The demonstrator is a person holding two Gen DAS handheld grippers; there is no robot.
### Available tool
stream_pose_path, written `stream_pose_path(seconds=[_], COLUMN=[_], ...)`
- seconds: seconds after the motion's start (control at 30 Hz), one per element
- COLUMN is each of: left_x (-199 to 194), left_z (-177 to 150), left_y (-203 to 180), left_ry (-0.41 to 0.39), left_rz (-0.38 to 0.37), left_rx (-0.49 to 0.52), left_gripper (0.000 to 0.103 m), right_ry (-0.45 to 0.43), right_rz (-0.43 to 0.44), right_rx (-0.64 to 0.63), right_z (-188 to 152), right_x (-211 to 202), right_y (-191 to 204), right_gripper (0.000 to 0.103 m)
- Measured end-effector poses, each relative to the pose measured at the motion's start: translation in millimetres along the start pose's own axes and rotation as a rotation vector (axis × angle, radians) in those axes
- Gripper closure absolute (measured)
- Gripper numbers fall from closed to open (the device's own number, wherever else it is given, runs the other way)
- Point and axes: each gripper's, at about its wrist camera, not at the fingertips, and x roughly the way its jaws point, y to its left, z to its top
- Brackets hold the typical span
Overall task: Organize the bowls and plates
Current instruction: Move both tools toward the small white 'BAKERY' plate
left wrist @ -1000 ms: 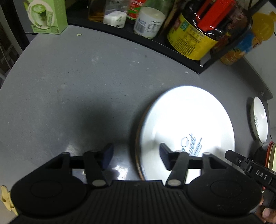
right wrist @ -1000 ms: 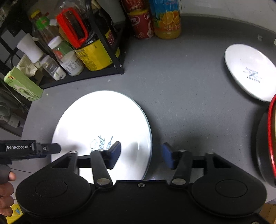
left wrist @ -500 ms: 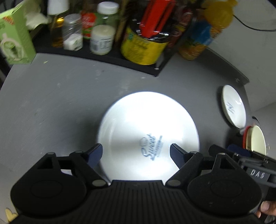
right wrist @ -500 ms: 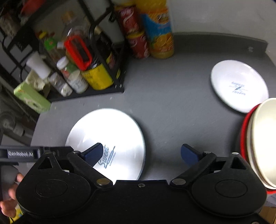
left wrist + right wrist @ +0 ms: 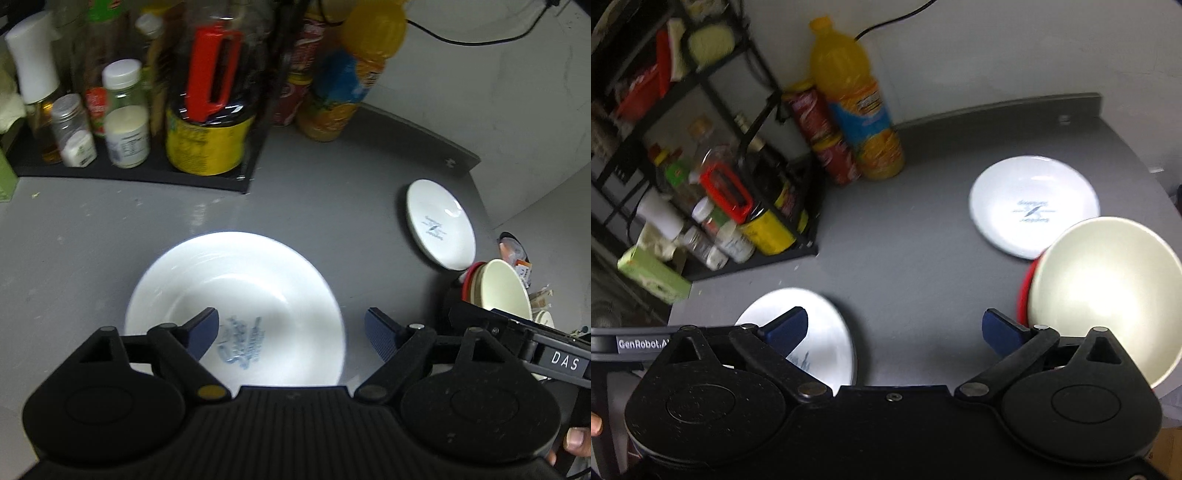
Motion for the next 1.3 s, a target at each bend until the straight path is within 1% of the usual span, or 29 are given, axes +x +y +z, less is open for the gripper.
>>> stream_pose_path(seconds=[0.13,0.27,0.37,0.5,0.77,0.9,1.03,1.13,1.2,1.23,1.3], left_x=[8.5,15.7,20.7,29.6,46.8,57.7,71.3,83.9,94.1,98.7,107.8], left_z=[2.0,4.8,8.5,13.1,24.7,31.0,38.6,43.8,48.1,50.3,54.9], left_y=[-16.9,-33.4,-49.0,-68.6,-101.0,-116.3,-128.8,-135.6,-139.6,-141.5,-144.7], left_ry=[0.007,0.009,0.007,0.006,0.019,0.006,0.006,-0.002,0.006,0.007,0.004], left_rz=[-0.021,-0.052,-0.064,-0.065,-0.078,-0.067,-0.083,-0.065,-0.067,-0.074,-0.101], left_rx=[0.030,0.038,0.051,0.064,0.027,0.017,-0.015,-0.043,-0.060,-0.065,-0.078], left_gripper=[0.018,0.018,0.018,0.018,0.018,0.018,0.018,0.018,0.018,0.018,0.018], right_ry=[-0.025,-0.066,-0.071,-0.078,-0.070,-0.069,-0.045,-0.028,-0.001,0.011,0.022], right_rz=[0.002,-0.005,-0.011,-0.020,-0.042,-0.046,-0.043,-0.044,-0.053,-0.060,-0.047], right_rx=[0.030,-0.011,-0.029,-0.014,0.004,-0.047,-0.082,-0.096,-0.090,-0.080,-0.050], right_z=[3.4,6.8,12.3,19.5,39.4,53.5,70.2,82.5,91.5,96.2,103.3], right_x=[-10.3,-22.1,-26.7,-30.2,-28.7,-25.5,-16.8,-8.5,-1.2,3.1,10.0], right_y=[-13.5,-22.5,-30.5,-45.1,-79.0,-91.0,-103.5,-115.9,-126.1,-132.3,-145.3], right_gripper=[0.001,0.000,0.000,0.000,0.000,0.000,0.000,0.000,0.001,0.001,0.002])
